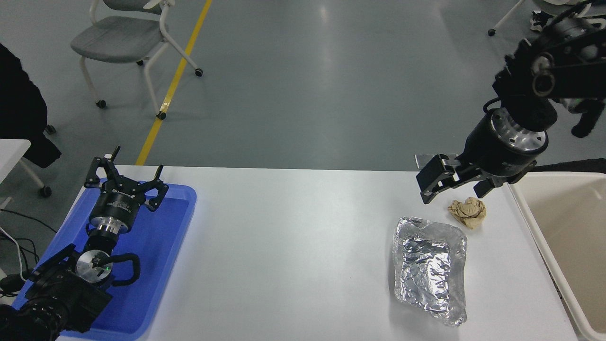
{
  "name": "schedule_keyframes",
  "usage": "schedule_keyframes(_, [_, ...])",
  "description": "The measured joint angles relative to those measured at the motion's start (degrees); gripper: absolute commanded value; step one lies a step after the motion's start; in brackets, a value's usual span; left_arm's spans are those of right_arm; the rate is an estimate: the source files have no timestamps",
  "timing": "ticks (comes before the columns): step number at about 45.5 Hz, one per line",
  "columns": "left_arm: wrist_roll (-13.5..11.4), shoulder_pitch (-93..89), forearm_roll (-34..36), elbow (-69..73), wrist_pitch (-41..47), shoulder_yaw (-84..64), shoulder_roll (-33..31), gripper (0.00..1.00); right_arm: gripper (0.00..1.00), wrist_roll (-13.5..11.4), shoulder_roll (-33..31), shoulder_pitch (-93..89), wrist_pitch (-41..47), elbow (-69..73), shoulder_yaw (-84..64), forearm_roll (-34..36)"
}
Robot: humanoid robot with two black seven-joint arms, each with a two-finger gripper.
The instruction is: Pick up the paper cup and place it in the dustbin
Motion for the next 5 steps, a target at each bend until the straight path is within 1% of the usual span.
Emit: schedule_keyframes(5, [0.0,0.0,0.0,0.0,0.0,0.0,0.0,1.0,1.0,-0.03,1.32,1.41,0.34,0.78,-0.34,1.05])
